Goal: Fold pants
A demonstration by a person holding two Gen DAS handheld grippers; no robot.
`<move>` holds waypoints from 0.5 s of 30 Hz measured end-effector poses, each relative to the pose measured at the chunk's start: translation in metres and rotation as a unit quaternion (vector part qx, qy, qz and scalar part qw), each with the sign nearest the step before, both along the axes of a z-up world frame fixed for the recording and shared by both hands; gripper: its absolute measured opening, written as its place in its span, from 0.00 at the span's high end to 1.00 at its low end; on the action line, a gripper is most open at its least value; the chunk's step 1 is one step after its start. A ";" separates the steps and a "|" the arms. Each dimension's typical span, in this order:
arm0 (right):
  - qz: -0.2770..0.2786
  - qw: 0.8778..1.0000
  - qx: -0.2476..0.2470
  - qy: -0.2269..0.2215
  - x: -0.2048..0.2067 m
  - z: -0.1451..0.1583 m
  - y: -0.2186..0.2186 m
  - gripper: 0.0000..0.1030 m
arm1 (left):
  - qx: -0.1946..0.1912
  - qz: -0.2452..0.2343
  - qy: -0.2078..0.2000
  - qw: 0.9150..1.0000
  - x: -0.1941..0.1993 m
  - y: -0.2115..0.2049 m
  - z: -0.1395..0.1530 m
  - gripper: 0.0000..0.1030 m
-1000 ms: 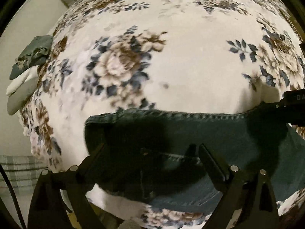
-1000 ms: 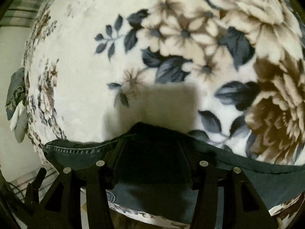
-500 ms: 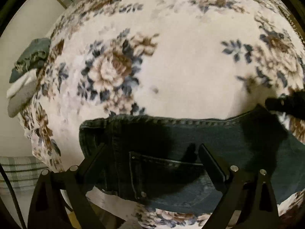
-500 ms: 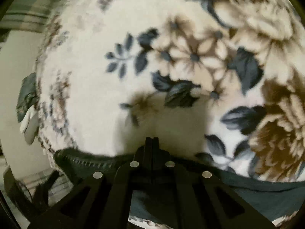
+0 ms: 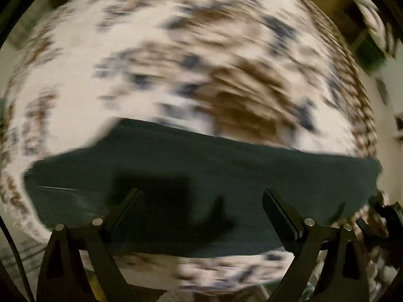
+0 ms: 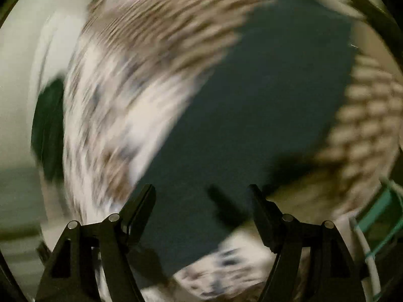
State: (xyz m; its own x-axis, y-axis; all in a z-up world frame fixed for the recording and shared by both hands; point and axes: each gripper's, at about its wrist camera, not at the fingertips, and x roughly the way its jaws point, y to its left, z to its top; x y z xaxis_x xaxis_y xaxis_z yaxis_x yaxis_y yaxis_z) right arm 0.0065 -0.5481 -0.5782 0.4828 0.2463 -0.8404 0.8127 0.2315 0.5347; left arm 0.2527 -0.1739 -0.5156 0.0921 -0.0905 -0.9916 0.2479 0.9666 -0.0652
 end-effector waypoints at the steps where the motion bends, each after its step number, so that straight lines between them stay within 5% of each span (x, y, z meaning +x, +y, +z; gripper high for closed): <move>1: -0.030 1.000 0.000 -0.001 -0.020 -0.007 -0.025 0.26 | -0.002 -0.015 0.010 1.000 -0.008 -0.023 -0.006 0.07; 7: -0.136 0.990 0.011 -0.046 -0.077 -0.049 -0.131 0.26 | -0.006 -0.080 0.063 0.995 -0.050 -0.137 -0.048 0.07; 15: -0.105 0.988 0.078 -0.081 -0.052 -0.116 -0.196 0.26 | 0.042 -0.098 0.081 0.991 -0.057 -0.193 -0.093 0.07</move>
State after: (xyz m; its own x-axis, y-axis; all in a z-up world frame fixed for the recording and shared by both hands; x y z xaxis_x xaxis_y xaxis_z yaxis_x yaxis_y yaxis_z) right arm -0.0451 -0.7440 -0.6944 0.6623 0.2467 -0.7074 0.7346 -0.0286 0.6779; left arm 0.1959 -0.3668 -0.6087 -0.0801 -0.0076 -0.9968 0.4248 0.9044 -0.0410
